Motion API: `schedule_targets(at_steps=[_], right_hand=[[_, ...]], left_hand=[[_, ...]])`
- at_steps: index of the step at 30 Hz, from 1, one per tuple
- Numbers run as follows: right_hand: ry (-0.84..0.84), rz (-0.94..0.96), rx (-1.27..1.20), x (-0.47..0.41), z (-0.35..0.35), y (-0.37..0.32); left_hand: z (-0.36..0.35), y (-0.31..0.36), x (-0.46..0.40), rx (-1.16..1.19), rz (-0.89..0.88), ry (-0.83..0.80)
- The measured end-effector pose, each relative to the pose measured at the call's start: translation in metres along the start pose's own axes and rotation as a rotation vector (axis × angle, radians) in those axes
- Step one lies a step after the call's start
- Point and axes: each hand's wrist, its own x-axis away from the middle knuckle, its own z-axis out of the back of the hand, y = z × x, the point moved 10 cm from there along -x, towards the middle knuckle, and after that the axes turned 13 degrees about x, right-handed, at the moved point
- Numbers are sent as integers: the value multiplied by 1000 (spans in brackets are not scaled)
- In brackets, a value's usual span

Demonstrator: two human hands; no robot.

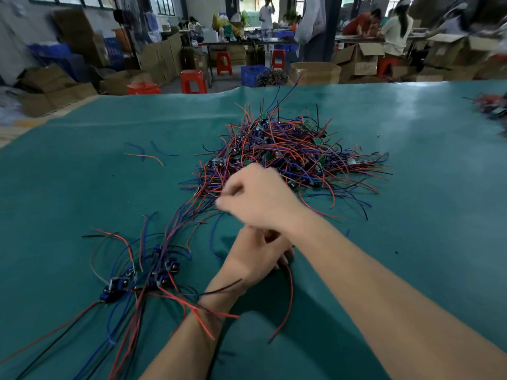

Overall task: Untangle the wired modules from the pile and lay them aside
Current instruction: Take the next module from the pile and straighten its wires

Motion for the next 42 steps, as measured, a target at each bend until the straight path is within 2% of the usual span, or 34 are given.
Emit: schedule_targets(at_steps=[3,5,7,10,14,18,20,22,24,26,27,32,35,38,42], right_hand=[[141,-166,171,-10,20,57],[110,-202,320,-14,15,89],[51,-146,410,-15,3,106],[114,-90,395,-14,2,117],[168,-109,315,-3,10,133],[408,-264,134,26,50,171],[556,-326,-67,48,66,192],[716,-326,-455,73,77,208],[777,-261,-947,88,75,216],[674,-236,-1308,87,61,210],[600,-239,-1386,83,53,203],[333,-171,-1432,65,24,163],[210,-87,-1463,63,19,153],[129,-13,-1549,64,19,150],[69,87,-1675,65,22,140]], left_hand=[[2,-1,-2,189,-4,3],[3,-1,-1,214,-7,3],[2,-1,-2,226,-1,-4],[3,-4,-2,249,12,10],[4,-6,-3,262,14,16],[10,-9,-4,323,23,82],[15,-10,-4,374,14,135],[19,-10,-4,399,-8,178],[23,-10,-5,405,-32,207],[24,-9,-6,396,-54,209],[24,-9,-6,380,-66,198],[25,-7,-7,236,-124,200],[28,-8,-8,276,-131,236],[24,-6,-7,301,-142,205],[16,1,-6,187,-179,144]])
